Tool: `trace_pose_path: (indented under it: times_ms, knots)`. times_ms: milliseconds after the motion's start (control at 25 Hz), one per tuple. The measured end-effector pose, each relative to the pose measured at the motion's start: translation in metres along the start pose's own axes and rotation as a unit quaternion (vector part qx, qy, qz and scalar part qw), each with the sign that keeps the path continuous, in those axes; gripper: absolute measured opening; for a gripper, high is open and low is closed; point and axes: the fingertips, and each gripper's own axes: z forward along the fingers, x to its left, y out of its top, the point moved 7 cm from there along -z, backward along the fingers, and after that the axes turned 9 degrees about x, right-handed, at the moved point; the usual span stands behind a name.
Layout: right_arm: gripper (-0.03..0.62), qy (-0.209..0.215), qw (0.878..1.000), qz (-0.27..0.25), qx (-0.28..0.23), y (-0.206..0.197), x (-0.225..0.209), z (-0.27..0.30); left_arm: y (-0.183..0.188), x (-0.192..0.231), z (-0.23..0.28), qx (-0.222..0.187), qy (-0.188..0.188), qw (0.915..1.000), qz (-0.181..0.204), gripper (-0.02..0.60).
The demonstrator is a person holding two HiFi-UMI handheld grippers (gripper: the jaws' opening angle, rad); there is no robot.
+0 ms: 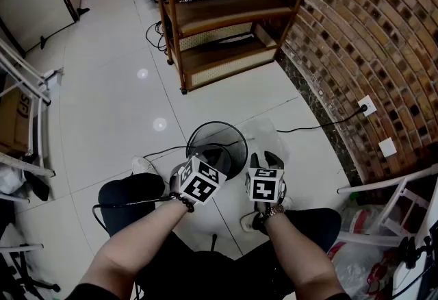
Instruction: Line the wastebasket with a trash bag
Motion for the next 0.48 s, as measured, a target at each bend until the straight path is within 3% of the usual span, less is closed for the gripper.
trace_pose_path:
  times_ms: [480]
  knots:
    - [0.177,-0.036,0.992,-0.041,0.111,-0.028,-0.024,0.077,0.02,0.004,0.055,0.02,-0.017,0.9995,0.02,0.002]
